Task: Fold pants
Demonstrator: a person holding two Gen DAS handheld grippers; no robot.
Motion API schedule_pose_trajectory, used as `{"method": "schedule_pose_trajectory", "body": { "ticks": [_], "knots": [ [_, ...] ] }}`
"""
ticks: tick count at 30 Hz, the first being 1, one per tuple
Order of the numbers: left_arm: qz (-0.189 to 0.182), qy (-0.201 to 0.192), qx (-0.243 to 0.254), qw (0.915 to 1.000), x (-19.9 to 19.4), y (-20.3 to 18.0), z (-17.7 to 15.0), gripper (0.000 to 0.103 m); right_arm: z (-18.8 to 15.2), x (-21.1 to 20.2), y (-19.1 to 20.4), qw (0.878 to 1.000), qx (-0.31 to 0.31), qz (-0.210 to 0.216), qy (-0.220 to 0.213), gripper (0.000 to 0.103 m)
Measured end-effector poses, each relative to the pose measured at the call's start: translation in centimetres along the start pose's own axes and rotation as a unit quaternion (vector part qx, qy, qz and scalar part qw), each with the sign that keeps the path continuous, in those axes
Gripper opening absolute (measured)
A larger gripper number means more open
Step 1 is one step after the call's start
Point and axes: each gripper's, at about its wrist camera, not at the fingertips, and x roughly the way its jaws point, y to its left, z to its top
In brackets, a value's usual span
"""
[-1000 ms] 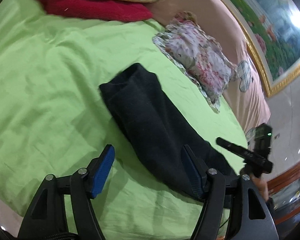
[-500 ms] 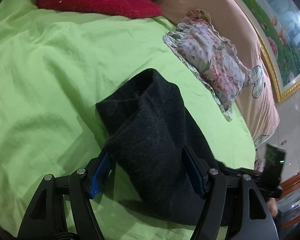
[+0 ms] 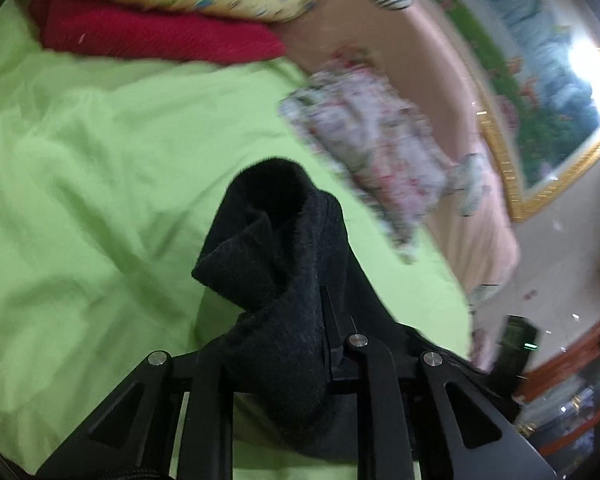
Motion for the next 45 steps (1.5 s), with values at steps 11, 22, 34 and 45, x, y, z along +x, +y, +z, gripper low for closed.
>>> {"method": "schedule_pose_trajectory", "body": {
  "ticks": [11, 22, 34, 45],
  "knots": [
    [0.103, 0.027, 0.072, 0.9918, 1.4, 1.4, 0.5, 0.024, -0.4, 4.9, 1.0, 0.999, 0.013, -0.029, 0.013, 0.016],
    [0.139, -0.042, 0.108, 0.9834, -3.3, -0.5, 1.4, 0.064, -3.8, -5.9, -2.7, 0.991, 0.096, -0.030, -0.084, 0.049],
    [0.025, 0.071, 0.247, 0.9662, 3.6, -12.7, -6.4, 0.072, -13.1, -15.0, -8.5, 0.970, 0.195, -0.091, -0.113, 0.049],
    [-0.043, 0.176, 0.331, 0.9260, 9.1, -20.5, -15.5, 0.074, -18.9, -19.5, -12.2, 0.946, 0.265, -0.133, -0.129, 0.050]
  ]
}}
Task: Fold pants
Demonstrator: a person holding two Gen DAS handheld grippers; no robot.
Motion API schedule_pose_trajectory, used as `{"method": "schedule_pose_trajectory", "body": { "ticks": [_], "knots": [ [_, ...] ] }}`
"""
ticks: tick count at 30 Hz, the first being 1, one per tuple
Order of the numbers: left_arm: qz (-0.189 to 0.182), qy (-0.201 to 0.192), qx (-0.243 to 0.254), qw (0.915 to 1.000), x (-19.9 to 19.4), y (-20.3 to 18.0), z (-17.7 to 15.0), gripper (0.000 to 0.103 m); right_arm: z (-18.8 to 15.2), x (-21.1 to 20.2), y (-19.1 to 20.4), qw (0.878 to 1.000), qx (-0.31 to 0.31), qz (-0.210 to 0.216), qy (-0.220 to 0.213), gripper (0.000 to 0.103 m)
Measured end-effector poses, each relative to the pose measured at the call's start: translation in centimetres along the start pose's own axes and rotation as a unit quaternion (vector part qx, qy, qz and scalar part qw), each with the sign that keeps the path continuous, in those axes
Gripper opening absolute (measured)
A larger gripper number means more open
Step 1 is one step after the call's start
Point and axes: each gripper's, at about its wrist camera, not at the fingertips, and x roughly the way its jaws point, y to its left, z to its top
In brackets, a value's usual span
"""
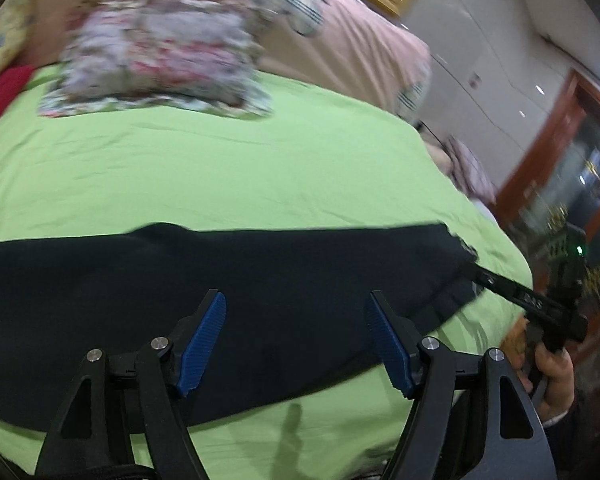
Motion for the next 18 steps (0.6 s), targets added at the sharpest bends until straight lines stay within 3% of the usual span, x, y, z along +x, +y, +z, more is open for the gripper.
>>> {"method": "schedule_pose_trajectory", "body": {
  "ticks": [9, 18],
  "knots": [
    [-0.045, 0.062, 0.091, 0.9929, 5.1, -7.4, -0.2, 0.076, -0.7, -0.4, -4.4, 0.998, 0.060, -0.019, -0.002, 0.050],
    [-0.050, 0.118, 0.189, 0.9736, 10.7, -12.5, -0.9, 0.076, 0.3, 1.0, -8.2, 0.992, 0.129, -0.019, -0.006, 0.050]
  ]
}}
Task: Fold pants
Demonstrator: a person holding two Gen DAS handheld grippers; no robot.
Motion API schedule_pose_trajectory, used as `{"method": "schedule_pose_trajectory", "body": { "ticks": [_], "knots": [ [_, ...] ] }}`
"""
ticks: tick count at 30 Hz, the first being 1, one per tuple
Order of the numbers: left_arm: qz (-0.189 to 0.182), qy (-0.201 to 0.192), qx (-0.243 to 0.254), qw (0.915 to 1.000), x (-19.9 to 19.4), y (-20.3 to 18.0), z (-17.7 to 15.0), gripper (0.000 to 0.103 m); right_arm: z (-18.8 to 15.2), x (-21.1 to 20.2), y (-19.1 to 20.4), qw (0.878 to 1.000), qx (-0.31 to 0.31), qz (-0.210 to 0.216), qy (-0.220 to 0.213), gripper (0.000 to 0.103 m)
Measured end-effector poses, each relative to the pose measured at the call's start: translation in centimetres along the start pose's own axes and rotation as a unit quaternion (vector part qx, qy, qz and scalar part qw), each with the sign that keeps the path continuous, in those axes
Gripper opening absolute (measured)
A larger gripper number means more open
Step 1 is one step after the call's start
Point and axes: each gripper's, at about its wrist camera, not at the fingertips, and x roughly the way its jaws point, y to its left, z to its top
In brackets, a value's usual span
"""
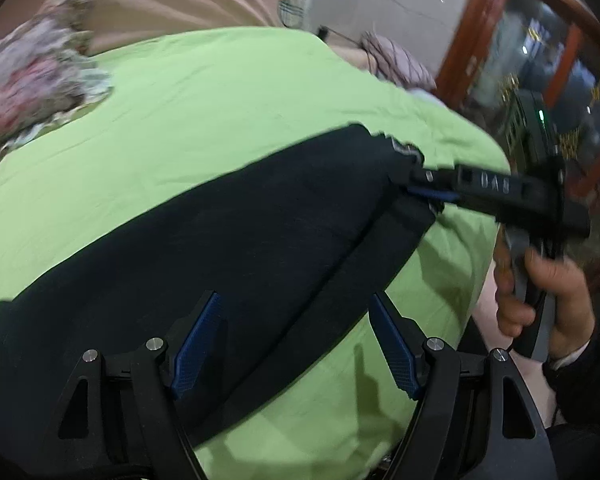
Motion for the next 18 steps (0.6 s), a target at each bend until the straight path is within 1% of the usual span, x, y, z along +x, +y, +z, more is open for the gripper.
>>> {"method": "schedule_pose_trajectory", "body": {
  "ticks": [3, 5, 7, 8, 9, 10, 11, 12, 14, 15, 18],
  "knots": [
    [0.019, 0.014, 0.021, 0.9995, 1.7, -0.7, 0.4, 0.076, 0.5, 0.4, -1.2, 1.000, 0.029, 0.012, -0.006, 0.050],
    [0.031, 0.020, 0.032, 0.9988, 2.3, -0.8, 0.5, 0.073, 0.8, 0.5, -1.5, 0.999, 0.038, 0.016, -0.011, 0.050],
    [0.041, 0.028, 0.041, 0.9979, 3.3, -0.8, 0.7, 0.061, 1.1, 0.5, -1.7, 0.999, 0.046, 0.020, -0.020, 0.050],
    [0.047, 0.030, 0.041, 0.9976, 3.6, -0.5, 0.7, 0.054, 1.3, 0.6, -1.8, 0.998, 0.048, 0.021, -0.023, 0.050],
    [0.047, 0.030, 0.040, 0.9977, 3.6, -0.1, 0.8, 0.051, 1.4, 0.7, -1.8, 0.998, 0.050, 0.023, -0.024, 0.048],
    [0.042, 0.029, 0.037, 0.9980, 3.5, 0.2, 0.9, 0.043, 1.5, 0.7, -1.8, 0.998, 0.050, 0.023, -0.026, 0.035],
    [0.038, 0.028, 0.036, 0.9982, 3.3, 0.4, 1.0, 0.028, 1.5, 0.8, -1.8, 0.998, 0.048, 0.022, -0.026, 0.027],
    [0.035, 0.030, 0.036, 0.9983, 3.2, 0.5, 1.1, 0.022, 1.6, 0.8, -1.8, 0.998, 0.046, 0.020, -0.026, 0.017],
    [0.028, 0.029, 0.039, 0.9984, 2.6, 0.6, 1.3, 0.010, 1.5, 0.5, -1.6, 0.998, 0.043, 0.023, -0.030, 0.010],
    [0.029, 0.028, 0.044, 0.9982, 2.3, 0.5, 1.4, 0.007, 1.4, 0.0, -1.4, 0.998, 0.039, 0.026, -0.034, 0.008],
    [0.027, 0.025, 0.062, 0.9974, 0.8, -0.6, 1.3, 0.007, 1.0, -1.8, -0.8, 0.998, 0.029, 0.035, -0.048, 0.007]
  ]
}}
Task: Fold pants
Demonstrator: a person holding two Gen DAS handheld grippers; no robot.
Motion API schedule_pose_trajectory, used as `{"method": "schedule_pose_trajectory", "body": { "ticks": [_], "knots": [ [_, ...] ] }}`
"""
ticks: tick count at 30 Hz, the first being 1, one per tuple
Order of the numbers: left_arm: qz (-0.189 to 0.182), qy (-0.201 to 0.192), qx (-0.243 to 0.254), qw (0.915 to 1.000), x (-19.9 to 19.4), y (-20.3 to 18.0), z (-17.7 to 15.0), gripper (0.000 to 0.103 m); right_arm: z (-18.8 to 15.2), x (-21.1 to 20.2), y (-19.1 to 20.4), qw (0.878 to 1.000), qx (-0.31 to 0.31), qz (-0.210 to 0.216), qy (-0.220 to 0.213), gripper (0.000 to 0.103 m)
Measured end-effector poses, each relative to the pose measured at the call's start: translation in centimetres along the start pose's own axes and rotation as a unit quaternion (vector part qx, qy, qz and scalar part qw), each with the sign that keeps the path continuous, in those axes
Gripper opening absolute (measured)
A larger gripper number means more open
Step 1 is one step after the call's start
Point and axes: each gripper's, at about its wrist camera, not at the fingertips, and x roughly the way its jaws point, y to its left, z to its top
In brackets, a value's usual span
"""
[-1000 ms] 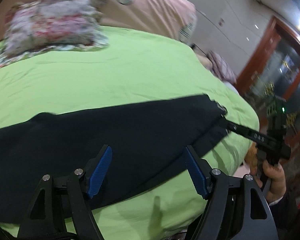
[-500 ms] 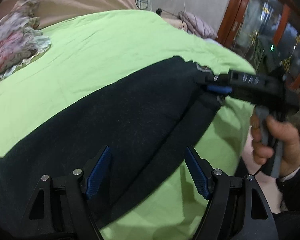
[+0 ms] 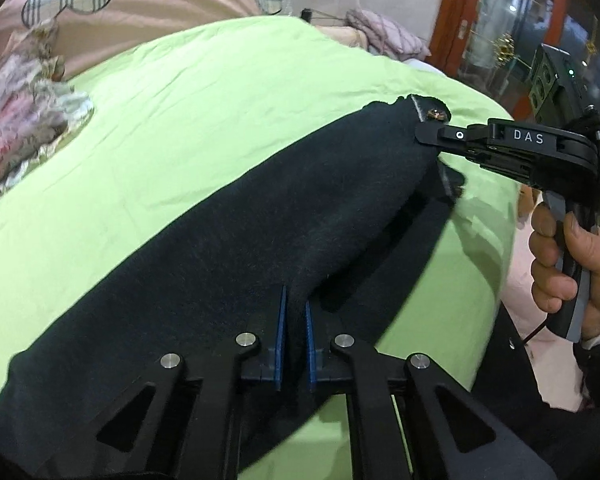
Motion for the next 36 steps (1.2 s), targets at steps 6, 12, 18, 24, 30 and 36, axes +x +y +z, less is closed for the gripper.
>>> {"method": "schedule_pose_trajectory", "body": {
  "ticks": [6, 12, 18, 24, 30, 36],
  "knots": [
    [-0.022, 0.010, 0.030, 0.9992, -1.1, -1.8, -0.6, 0.007, -0.9, -2.6, -0.7, 1.000, 0.009, -0.005, 0.000, 0.007],
    [-0.039, 0.045, 0.017, 0.9981, 0.1, -1.1, -1.2, 0.012, -2.3, -0.8, -2.3, 0.998, 0.034, -0.029, 0.054, 0.008],
    [-0.076, 0.038, 0.006, 0.9964, -2.2, 0.2, -0.2, 0.035, -2.5, -2.1, -3.6, 0.997, 0.056, -0.014, 0.044, 0.017],
    [-0.084, 0.021, -0.022, 0.9960, -3.0, 1.9, 2.3, 0.047, -2.9, -3.1, -5.1, 0.996, 0.082, -0.019, 0.021, 0.053],
    [-0.093, 0.027, -0.039, 0.9945, -0.9, 2.6, 6.3, 0.050, -2.8, -3.1, -6.0, 0.994, 0.104, -0.006, 0.019, 0.053],
    [-0.129, 0.053, -0.035, 0.9897, 2.1, 2.9, 10.0, 0.053, -3.3, -2.5, -6.3, 0.993, 0.114, 0.009, 0.022, 0.053]
  ]
}}
